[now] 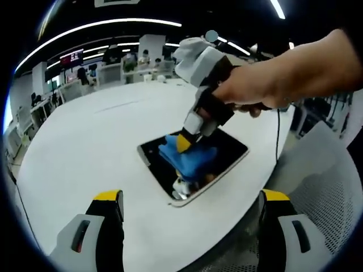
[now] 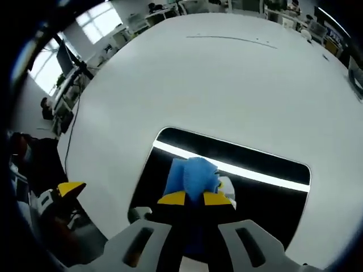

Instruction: Wipe the mirror surface with the cleaning cloth until all visible marks leave the cleaned area.

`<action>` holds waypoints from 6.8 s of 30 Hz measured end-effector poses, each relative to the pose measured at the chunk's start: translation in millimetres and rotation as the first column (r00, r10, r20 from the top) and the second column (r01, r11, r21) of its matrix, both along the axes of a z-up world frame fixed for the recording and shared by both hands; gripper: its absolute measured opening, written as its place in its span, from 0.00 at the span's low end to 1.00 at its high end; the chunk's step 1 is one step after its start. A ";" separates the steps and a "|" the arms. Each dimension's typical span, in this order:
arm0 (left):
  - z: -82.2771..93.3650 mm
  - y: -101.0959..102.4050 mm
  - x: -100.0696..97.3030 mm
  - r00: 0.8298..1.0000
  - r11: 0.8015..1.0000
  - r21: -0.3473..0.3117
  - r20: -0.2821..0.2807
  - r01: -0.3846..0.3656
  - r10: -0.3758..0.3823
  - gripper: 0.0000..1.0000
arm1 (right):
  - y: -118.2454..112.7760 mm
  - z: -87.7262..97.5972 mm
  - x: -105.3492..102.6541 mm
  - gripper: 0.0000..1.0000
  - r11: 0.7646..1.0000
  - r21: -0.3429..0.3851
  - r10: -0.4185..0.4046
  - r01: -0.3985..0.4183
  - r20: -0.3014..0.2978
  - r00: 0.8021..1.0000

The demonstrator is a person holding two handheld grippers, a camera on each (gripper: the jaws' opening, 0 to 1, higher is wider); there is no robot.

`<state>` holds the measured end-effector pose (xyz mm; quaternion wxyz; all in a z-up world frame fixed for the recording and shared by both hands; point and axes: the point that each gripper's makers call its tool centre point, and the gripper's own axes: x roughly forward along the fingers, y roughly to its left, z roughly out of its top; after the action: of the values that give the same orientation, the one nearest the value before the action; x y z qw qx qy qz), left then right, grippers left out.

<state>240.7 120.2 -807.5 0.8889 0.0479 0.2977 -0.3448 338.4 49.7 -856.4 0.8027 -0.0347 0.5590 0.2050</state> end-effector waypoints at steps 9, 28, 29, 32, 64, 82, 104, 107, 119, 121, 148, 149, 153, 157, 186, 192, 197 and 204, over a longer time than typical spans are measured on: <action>-1.5 0.9 -0.8 1.000 1.000 0.015 -0.001 0.004 -0.004 1.00 | 2.5 -0.3 -9.7 0.03 0.999 -0.033 0.037 -0.037 0.001 0.999; 0.8 -4.0 -3.6 0.999 0.999 0.010 0.009 0.034 -0.034 1.00 | 2.1 -0.5 -36.3 0.03 1.000 -0.003 0.008 -0.008 -0.020 1.000; 0.7 -4.3 -3.7 0.999 0.999 0.007 0.008 0.034 -0.034 1.00 | 2.0 -0.5 -37.2 0.03 1.000 -0.004 0.008 -0.008 -0.021 1.000; 0.5 -4.5 -4.1 0.999 0.999 0.009 0.006 0.036 -0.036 1.00 | 1.7 -0.6 -39.3 0.03 1.000 -0.003 0.004 -0.004 -0.024 1.000; 2.6 -4.4 -2.6 1.000 1.000 -0.006 0.012 0.023 -0.023 1.00 | 5.1 -0.5 -74.7 0.03 1.000 0.021 0.016 -0.014 -0.063 0.998; 2.5 -4.6 -3.0 1.000 1.000 -0.008 0.011 0.026 -0.025 1.00 | 6.0 0.0 -78.8 0.03 0.999 0.028 0.026 -0.024 -0.076 0.997; 1.4 -4.8 -3.1 1.000 1.000 -0.002 0.007 0.026 -0.026 1.00 | -15.0 -0.3 -76.2 0.03 1.000 0.025 0.018 -0.016 -0.079 0.997; 1.3 -4.7 -2.9 1.000 1.000 -0.001 0.007 0.025 -0.025 1.00 | -16.7 -0.3 -76.2 0.03 0.999 0.030 0.017 -0.015 -0.079 0.997; 2.2 -4.2 -1.7 1.000 1.000 -0.001 0.011 0.020 -0.020 1.00 | -23.8 0.0 -76.1 0.03 0.999 0.032 0.018 -0.016 -0.076 0.997; 2.6 -4.9 -1.9 1.000 1.000 -0.005 0.012 0.023 -0.023 1.00 | -24.1 -0.1 -75.9 0.03 0.999 0.031 0.019 -0.017 -0.076 0.997; 1.4 -2.9 -1.7 1.000 1.000 -0.001 0.006 0.015 -0.015 1.00 | -28.3 -0.5 -63.5 0.03 1.000 0.018 0.010 -0.009 -0.068 0.998; 1.4 -2.8 -1.7 1.000 1.000 0.000 0.006 0.016 -0.016 1.00 | -28.5 -0.6 -61.7 0.03 1.000 0.017 0.010 -0.009 -0.069 0.998; 1.2 -3.0 -1.9 1.000 1.000 -0.001 0.005 0.015 -0.015 1.00 | -28.6 -0.8 -55.7 0.03 1.000 0.013 0.012 -0.011 -0.068 0.998; 0.8 -3.0 -2.3 1.000 1.000 0.002 0.004 0.017 -0.017 1.00 | -29.4 -1.0 -49.4 0.03 1.000 0.012 0.012 -0.011 -0.069 0.998; -1.1 -0.9 -1.5 1.000 1.000 0.003 -0.002 0.006 -0.006 1.00 | -30.5 -1.4 -8.0 0.03 1.000 0.002 0.031 -0.031 -0.062 0.998; -1.5 -1.3 -1.9 1.000 1.000 0.004 -0.004 0.008 -0.008 1.00 | -29.7 -1.1 0.6 0.03 0.999 0.006 0.034 -0.034 -0.053 0.998; -1.5 -1.7 -2.2 1.000 1.000 0.002 -0.007 0.009 -0.009 1.00 | -30.1 -1.5 10.6 0.03 0.999 0.005 0.033 -0.032 -0.049 0.998; -1.1 -1.1 -1.8 1.000 1.000 0.001 -0.006 0.006 -0.006 1.00 | -29.7 -1.7 22.4 0.03 1.000 0.005 0.025 -0.025 -0.044 0.999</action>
<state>238.8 119.1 -808.7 0.8870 0.0482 0.3004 -0.3473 360.8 20.0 -858.1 0.7875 -0.0355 0.5759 0.2168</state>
